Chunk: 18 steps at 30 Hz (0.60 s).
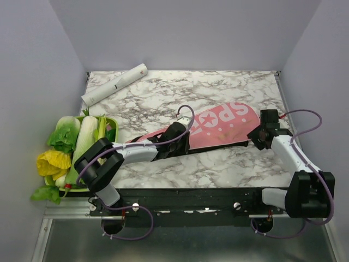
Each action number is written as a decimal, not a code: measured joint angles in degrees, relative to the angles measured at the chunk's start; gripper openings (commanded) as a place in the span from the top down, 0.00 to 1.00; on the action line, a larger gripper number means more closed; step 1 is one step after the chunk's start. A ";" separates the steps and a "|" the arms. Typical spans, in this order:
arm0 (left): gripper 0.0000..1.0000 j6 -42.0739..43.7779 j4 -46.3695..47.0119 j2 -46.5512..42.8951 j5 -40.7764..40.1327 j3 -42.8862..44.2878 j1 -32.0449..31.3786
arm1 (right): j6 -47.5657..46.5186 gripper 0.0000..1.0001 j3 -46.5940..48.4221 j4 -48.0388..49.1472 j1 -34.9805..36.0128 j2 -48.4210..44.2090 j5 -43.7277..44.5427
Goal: Pack up the badminton gear
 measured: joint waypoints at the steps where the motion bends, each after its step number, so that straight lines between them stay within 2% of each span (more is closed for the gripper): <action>1: 0.78 0.00 0.44 0.66 0.02 0.00 0.15 | 0.00 0.52 0.00 0.24 -1.05 0.63 -0.20; 6: 0.80 0.00 2.49 4.02 0.33 -0.04 0.31 | -0.07 0.57 -0.09 1.92 -3.98 3.15 -1.70; 18: 0.81 -0.20 7.61 6.21 1.84 -1.46 0.46 | 0.09 0.65 -1.05 6.36 -4.24 6.32 -6.47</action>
